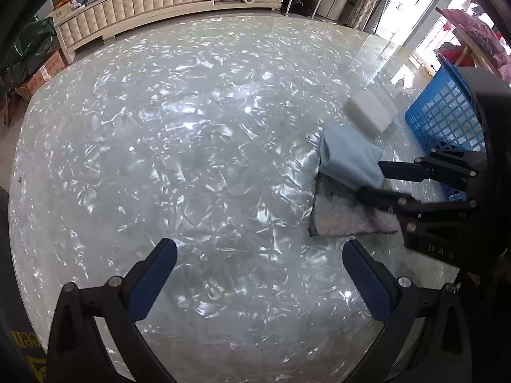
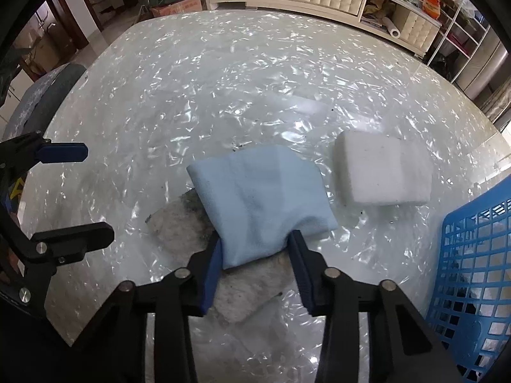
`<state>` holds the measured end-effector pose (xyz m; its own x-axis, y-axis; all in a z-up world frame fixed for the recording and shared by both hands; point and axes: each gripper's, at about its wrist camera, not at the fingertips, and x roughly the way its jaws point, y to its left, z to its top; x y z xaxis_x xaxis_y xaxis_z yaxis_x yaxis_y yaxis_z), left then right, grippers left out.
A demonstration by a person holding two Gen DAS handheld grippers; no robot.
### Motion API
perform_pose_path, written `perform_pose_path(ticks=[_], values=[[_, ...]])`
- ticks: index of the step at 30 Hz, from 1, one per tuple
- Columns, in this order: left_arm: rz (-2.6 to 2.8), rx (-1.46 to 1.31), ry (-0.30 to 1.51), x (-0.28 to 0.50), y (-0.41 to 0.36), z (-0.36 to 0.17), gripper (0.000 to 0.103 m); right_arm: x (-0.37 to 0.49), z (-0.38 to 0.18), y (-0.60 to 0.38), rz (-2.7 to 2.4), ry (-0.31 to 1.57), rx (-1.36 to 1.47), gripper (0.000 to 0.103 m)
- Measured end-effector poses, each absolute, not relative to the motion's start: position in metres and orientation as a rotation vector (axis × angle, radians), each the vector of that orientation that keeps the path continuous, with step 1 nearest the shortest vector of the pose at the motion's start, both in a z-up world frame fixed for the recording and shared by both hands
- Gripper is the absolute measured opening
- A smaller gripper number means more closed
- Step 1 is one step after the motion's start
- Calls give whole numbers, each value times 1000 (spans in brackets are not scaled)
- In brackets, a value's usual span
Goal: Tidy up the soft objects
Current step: 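Grasp the light blue cloth with the right tool and lift it off the grey pad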
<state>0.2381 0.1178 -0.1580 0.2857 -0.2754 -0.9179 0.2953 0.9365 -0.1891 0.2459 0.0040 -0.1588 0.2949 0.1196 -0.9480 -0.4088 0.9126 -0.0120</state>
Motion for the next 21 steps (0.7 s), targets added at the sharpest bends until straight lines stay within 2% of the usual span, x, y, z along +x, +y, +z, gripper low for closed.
perform_pose_path(ticks=[4,6,21], values=[[-393,27,1224,237,114,-159,103,245,-151,-2,354,1206,-275,12],[-398,30,1223,236,112,-159,103,245,-150,-2,361,1198,-281,8],[-448,71,1224,237,80,-154,103,222,-104,-33,324,1116,-218,8]])
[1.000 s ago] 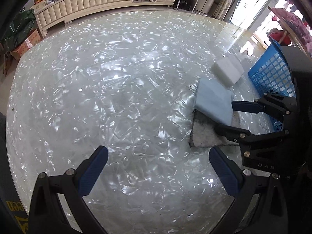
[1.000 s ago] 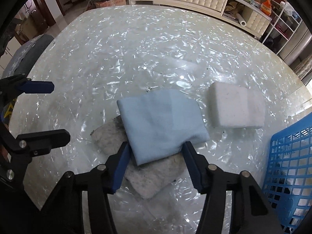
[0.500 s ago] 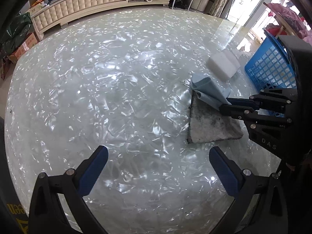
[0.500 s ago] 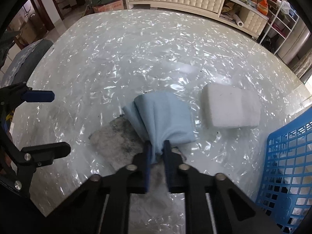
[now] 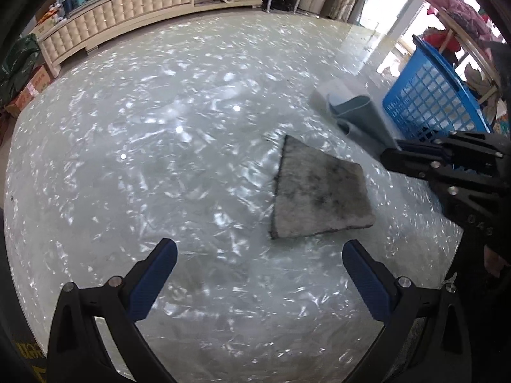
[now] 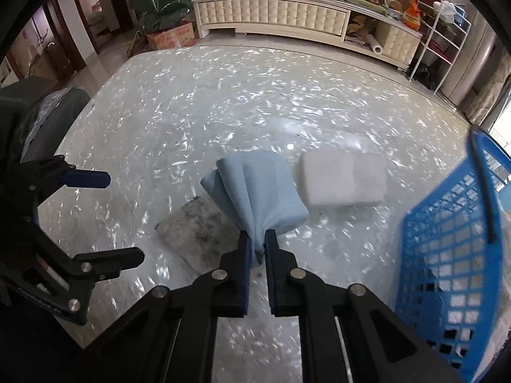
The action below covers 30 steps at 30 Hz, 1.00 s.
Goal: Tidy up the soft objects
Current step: 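Grasp the light blue cloth with the right tool and lift it off the grey pad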
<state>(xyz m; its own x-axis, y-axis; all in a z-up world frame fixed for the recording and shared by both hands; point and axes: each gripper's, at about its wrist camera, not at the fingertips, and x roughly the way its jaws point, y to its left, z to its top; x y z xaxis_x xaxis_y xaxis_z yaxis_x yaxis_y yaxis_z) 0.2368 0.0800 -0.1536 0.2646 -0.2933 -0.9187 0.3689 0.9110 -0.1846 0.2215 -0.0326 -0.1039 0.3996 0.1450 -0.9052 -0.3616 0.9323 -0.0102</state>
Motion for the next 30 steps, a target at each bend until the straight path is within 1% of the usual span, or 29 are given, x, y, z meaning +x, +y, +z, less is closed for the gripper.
perform_pose_path(ticks=[7,18,19,20,22,24,26,27,28,30], values=[[-471,65,1260,251,53,-161,103,217,-98,-53,292,1105,-173,8],[-473,145,1297,264,14,-189,103,207,-91,-72,289,1102,-122,8],[-471,150,1296,264,12,-190,102,207,-92,-72,289,1104,-120,8],[-470,151,1296,264,11,-191,100,209,-94,-72,289,1107,-117,8],[-458,167,1284,265,8,-192,90,209,-96,-74,286,1112,-111,8],[-435,208,1269,261,6,-192,86,210,-96,-75,283,1114,-105,8],[-425,226,1263,257,3,-192,79,209,-96,-77,281,1114,-101,8],[-424,227,1260,256,0,-191,69,209,-96,-76,280,1113,-100,8],[-423,229,1256,255,-1,-190,56,209,-96,-76,281,1112,-101,8],[-432,216,1246,254,-1,-186,48,206,-94,-76,284,1112,-99,8]])
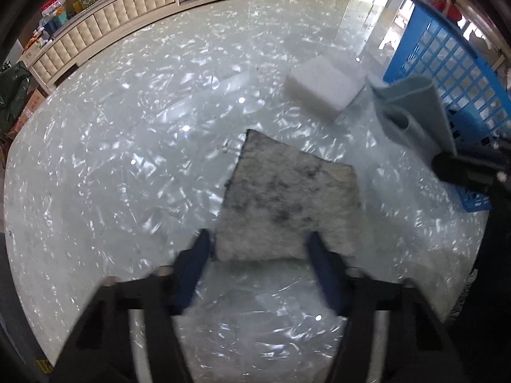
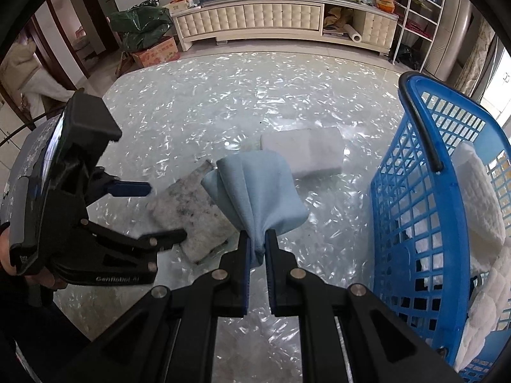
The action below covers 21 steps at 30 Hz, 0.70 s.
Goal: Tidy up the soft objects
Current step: 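Grasp the light blue cloth with the right tool and lift it off the grey pad, then grasp the grey felt pad with the left tool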
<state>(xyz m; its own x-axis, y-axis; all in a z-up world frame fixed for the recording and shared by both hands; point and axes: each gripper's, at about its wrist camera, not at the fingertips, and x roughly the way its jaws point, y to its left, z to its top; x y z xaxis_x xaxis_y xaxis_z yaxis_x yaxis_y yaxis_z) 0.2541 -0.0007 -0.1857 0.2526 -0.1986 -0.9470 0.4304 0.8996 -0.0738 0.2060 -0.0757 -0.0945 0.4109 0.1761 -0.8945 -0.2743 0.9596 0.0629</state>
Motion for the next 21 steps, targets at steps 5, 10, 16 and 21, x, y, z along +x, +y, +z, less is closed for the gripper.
perform_pose_path(ticks=[5,10,16,21], values=[[-449,178,1252,252,4,-173,19,202,-93,-78,283,1113,-96,8],[-441,138,1256,249,11,-169,14,200,-88,-80,273,1104,-99,8],[-439,105,1210,232,18,-142,14,191,-77,-80,272,1081,-118,8],[-369,72,1170,215,19,-112,14,179,-61,-75,272,1047,-151,8]])
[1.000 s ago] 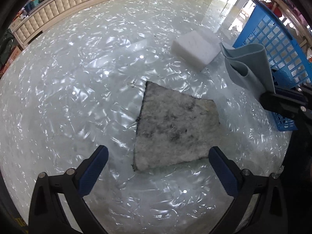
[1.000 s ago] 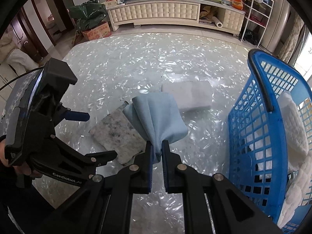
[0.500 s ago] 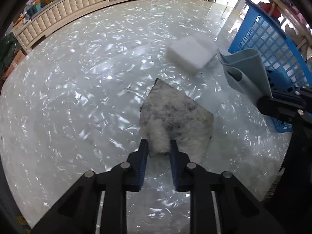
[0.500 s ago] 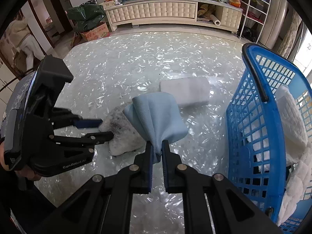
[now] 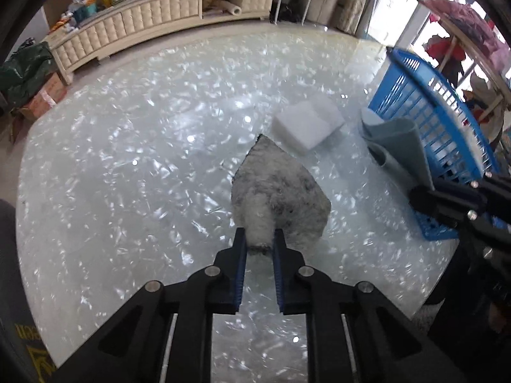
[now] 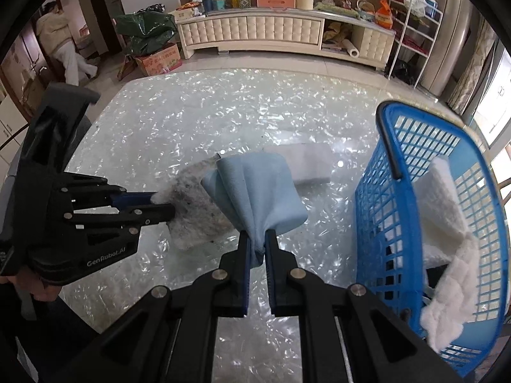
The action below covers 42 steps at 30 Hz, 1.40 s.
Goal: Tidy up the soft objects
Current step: 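Grasp the grey felt pad with the left tool, then carry the light blue cloth over the basket with the right tool and release it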
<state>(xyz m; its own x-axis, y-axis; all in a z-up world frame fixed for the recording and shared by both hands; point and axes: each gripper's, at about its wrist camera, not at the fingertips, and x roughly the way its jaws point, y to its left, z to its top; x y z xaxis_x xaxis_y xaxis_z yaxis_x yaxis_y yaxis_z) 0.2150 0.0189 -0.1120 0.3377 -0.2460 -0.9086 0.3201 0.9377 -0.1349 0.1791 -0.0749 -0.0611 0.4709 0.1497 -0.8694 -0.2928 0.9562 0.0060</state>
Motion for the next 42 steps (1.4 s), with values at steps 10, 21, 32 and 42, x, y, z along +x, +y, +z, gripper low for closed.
perform_pose_path(ticks=[10,21,32,42], values=[[-400,90,1031,173,6,-46,14,153,-26,-85,251,960,-164,8],[-429,84,909,148,-19,-1,14,130,14,-116,210,857,-145,8],[-456,80,873,145,-49,10,14,126,26,-163,134,815,-102,8],[-497,95,879,158,-77,7,14,132,19,-200,52,847,-52,8]])
